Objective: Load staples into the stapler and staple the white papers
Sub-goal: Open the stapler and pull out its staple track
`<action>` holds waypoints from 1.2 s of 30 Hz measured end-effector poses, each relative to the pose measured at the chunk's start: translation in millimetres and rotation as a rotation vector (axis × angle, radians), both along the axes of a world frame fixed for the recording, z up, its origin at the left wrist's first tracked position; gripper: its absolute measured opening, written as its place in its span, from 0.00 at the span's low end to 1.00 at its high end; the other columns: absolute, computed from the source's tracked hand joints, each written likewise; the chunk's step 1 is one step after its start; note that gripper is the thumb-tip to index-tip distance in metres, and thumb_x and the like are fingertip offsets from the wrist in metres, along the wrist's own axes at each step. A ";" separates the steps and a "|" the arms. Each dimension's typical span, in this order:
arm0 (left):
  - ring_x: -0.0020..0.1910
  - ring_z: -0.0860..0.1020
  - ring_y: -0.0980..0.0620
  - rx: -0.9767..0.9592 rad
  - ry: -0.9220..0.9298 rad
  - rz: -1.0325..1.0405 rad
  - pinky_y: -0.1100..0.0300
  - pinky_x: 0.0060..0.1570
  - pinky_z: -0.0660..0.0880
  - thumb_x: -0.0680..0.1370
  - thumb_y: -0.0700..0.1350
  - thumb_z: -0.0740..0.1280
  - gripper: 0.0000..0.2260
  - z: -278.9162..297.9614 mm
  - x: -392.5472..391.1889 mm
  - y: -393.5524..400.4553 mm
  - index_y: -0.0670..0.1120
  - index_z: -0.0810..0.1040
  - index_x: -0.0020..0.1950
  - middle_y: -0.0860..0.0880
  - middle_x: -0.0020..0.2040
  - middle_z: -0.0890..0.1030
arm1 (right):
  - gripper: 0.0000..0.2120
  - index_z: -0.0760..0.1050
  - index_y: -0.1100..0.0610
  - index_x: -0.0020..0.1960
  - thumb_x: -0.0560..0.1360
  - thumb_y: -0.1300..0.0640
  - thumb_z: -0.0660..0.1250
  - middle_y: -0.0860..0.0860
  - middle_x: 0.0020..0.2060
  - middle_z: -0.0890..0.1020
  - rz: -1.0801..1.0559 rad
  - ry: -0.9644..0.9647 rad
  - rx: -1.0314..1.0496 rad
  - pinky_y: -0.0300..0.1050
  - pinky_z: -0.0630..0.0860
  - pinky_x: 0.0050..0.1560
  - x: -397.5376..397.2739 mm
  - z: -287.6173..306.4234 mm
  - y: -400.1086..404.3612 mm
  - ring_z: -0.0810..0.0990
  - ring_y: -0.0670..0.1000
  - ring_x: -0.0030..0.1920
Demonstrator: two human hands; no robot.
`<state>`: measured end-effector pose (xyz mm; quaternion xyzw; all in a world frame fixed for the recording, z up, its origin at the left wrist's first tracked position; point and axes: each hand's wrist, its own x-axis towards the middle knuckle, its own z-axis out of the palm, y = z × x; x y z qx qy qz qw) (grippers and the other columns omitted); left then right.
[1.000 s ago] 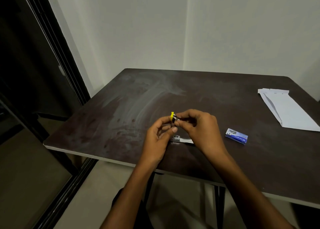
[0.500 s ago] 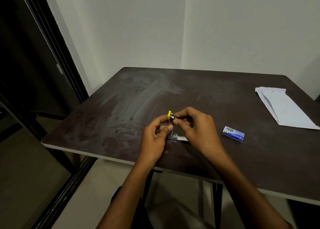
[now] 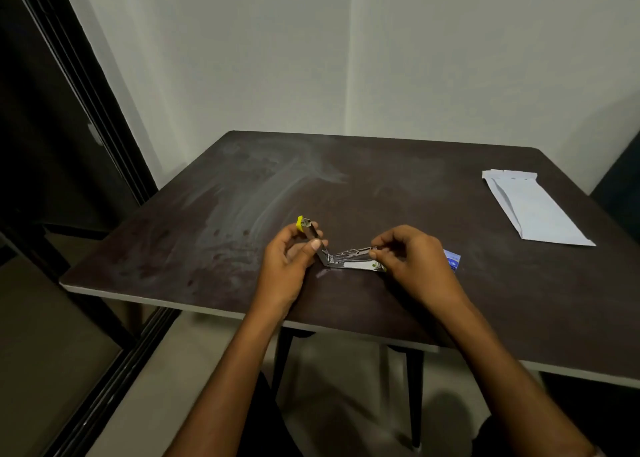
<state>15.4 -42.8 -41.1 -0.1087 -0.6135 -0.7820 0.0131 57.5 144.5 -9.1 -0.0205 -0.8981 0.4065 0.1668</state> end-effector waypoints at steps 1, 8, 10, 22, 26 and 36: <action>0.49 0.83 0.50 -0.001 -0.006 -0.002 0.57 0.54 0.79 0.77 0.33 0.65 0.11 -0.1 0.0 -1.5 0.47 0.78 0.53 0.48 0.48 0.83 | 0.04 0.81 0.57 0.45 0.71 0.59 0.73 0.49 0.41 0.83 0.002 -0.011 0.020 0.36 0.77 0.46 2.0 -1.1 1.7 0.82 0.46 0.41; 0.45 0.84 0.58 -0.146 0.002 -0.017 0.64 0.52 0.79 0.74 0.30 0.66 0.12 2.7 -5.2 -19.3 0.40 0.76 0.56 0.46 0.49 0.83 | 0.03 0.80 0.54 0.46 0.72 0.57 0.71 0.47 0.43 0.80 0.024 -0.045 0.145 0.23 0.67 0.42 4.4 -8.8 13.5 0.77 0.41 0.43; 0.45 0.84 0.59 -0.205 -0.001 -0.025 0.66 0.51 0.79 0.73 0.30 0.68 0.14 3.4 -8.1 -29.2 0.38 0.75 0.57 0.47 0.49 0.84 | 0.03 0.81 0.55 0.46 0.73 0.58 0.71 0.47 0.44 0.80 0.041 -0.069 0.183 0.29 0.68 0.44 5.1 -11.3 15.2 0.77 0.44 0.44; 0.48 0.81 0.53 -0.779 0.176 -0.003 0.63 0.50 0.74 0.69 0.41 0.76 0.09 3.6 -16.4 -52.9 0.51 0.82 0.47 0.51 0.48 0.84 | 0.02 0.80 0.56 0.46 0.73 0.59 0.70 0.48 0.46 0.80 0.094 -0.027 0.206 0.29 0.67 0.45 9.3 -20.2 23.2 0.75 0.45 0.46; 0.50 0.79 0.54 -0.875 0.249 -0.011 0.65 0.51 0.71 0.70 0.41 0.76 0.09 3.1 -19.8 -53.3 0.53 0.82 0.46 0.51 0.49 0.81 | 0.02 0.79 0.56 0.46 0.73 0.60 0.69 0.49 0.45 0.79 0.098 0.021 0.186 0.24 0.67 0.46 11.4 -28.5 24.6 0.76 0.44 0.45; 0.55 0.72 0.58 -1.040 0.418 0.043 0.55 0.59 0.61 0.70 0.56 0.73 0.11 1.8 -6.9 -6.0 0.58 0.81 0.50 0.59 0.50 0.79 | 0.03 0.76 0.53 0.46 0.74 0.60 0.68 0.47 0.44 0.79 0.090 0.080 0.191 0.25 0.67 0.47 16.4 -32.7 22.9 0.75 0.43 0.44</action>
